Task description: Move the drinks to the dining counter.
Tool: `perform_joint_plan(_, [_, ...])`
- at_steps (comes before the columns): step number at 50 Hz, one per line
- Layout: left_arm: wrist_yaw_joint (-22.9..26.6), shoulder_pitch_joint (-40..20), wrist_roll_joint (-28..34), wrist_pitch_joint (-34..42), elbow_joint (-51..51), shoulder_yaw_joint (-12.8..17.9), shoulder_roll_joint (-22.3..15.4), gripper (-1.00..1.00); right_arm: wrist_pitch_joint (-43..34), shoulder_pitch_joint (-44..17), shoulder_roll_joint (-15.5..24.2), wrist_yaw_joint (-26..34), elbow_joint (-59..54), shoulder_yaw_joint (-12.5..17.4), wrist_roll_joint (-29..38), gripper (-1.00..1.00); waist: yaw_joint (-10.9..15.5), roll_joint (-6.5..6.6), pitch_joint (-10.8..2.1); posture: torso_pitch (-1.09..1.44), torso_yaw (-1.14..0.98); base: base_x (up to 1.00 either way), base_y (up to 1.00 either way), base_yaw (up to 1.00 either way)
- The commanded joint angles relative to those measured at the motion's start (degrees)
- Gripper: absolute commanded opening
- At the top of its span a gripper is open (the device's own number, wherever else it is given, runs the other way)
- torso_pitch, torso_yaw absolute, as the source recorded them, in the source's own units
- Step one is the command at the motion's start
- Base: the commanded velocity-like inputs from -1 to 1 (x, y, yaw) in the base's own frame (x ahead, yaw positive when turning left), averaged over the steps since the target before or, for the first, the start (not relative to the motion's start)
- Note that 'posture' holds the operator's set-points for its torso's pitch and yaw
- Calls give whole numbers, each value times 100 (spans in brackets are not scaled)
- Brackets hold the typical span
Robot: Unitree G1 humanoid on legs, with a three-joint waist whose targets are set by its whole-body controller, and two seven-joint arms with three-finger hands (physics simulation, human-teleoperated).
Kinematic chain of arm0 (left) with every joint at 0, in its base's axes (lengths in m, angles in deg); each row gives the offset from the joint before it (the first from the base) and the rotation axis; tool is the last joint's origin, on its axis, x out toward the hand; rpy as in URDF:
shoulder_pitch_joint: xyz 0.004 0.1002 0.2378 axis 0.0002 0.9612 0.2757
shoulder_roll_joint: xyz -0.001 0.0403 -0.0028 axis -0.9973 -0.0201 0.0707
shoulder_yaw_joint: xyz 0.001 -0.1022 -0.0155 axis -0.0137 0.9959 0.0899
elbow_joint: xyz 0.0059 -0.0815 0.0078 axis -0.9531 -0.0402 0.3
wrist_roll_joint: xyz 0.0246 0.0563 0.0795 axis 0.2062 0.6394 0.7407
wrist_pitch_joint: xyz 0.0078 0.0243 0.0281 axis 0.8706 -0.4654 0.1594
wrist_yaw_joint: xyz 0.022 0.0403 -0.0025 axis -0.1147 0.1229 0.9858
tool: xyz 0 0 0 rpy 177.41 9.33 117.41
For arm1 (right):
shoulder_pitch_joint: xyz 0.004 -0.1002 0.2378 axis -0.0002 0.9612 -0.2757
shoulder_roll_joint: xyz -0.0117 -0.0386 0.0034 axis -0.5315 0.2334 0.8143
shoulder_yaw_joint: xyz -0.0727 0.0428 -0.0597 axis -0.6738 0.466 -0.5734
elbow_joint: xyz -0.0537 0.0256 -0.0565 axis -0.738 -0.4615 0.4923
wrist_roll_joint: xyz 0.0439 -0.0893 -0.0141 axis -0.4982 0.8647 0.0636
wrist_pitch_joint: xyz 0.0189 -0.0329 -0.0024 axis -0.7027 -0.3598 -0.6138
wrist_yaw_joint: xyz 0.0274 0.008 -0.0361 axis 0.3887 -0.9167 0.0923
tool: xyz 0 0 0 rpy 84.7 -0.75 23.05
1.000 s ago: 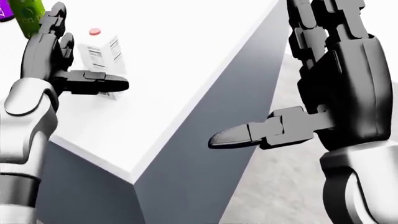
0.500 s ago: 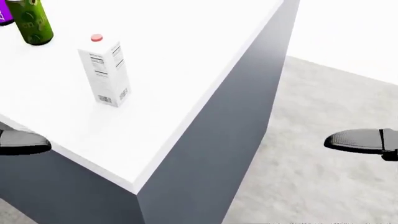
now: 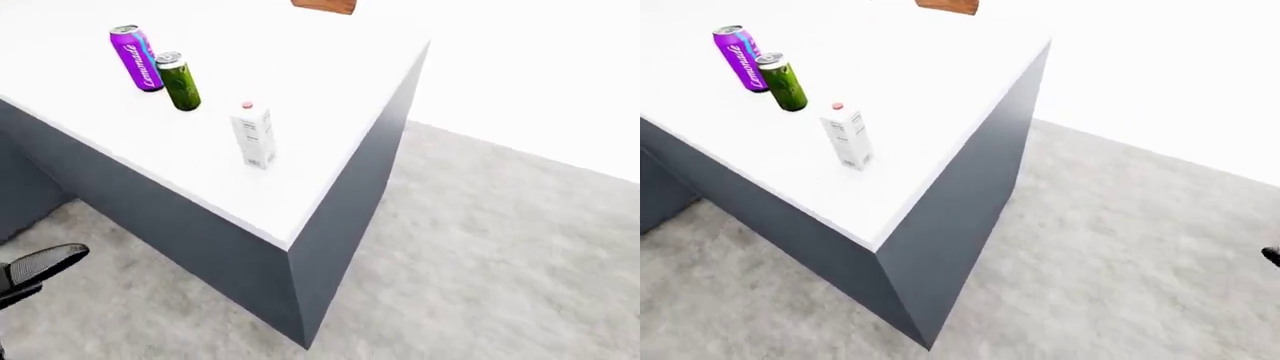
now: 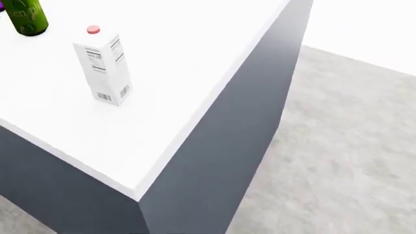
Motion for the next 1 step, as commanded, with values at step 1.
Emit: perform_joint_plan(1, [-278, -29, 283, -587, -30, 42, 13, 100, 448, 44, 133, -603, -259, 406, -321, 100, -10, -18, -36, 0, 0, 0, 0, 0])
